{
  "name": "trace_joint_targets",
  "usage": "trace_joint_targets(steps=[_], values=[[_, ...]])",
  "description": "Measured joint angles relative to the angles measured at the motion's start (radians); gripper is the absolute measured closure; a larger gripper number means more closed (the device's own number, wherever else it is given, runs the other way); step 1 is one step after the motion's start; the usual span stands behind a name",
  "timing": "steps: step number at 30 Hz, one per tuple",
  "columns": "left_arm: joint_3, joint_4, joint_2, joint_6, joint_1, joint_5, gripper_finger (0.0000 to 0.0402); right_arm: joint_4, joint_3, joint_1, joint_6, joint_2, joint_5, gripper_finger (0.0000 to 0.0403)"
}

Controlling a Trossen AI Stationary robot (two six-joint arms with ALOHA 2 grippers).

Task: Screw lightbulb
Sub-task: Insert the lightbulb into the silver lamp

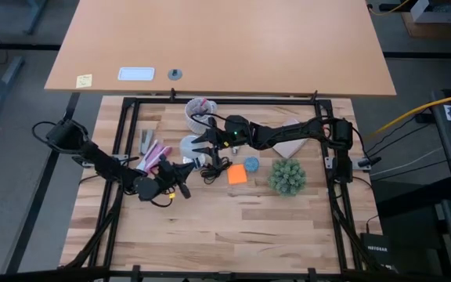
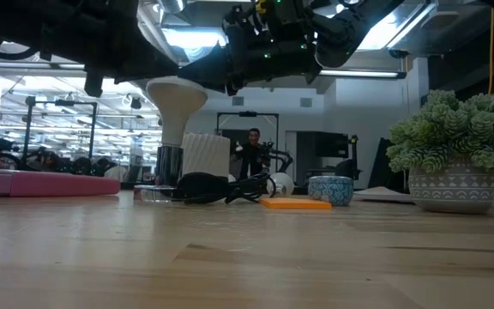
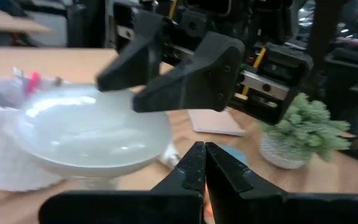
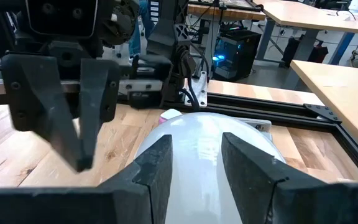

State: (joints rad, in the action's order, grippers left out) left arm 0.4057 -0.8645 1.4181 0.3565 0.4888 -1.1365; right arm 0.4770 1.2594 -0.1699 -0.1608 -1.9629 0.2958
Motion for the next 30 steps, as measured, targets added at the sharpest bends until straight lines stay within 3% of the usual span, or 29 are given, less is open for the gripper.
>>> trace_joint_targets(steps=[4,8,26,30], values=[[0.000,0.004,0.000,0.051,-0.042,0.122,0.0400,0.000,0.000,0.000,0.000,0.000,0.000,0.0260],[0.000,0.009,0.000,0.062,-0.080,0.170,0.0400,0.000,0.000,0.000,0.000,0.000,0.000,0.0260],[0.000,0.008,0.000,-0.038,-0.109,0.175,0.0400,0.000,0.000,0.000,0.000,0.000,0.000,0.0260],[0.000,-0.026,0.000,-0.059,-0.112,0.135,0.0400,0.000,0.000,0.000,0.013,0.000,0.000,0.0260]])
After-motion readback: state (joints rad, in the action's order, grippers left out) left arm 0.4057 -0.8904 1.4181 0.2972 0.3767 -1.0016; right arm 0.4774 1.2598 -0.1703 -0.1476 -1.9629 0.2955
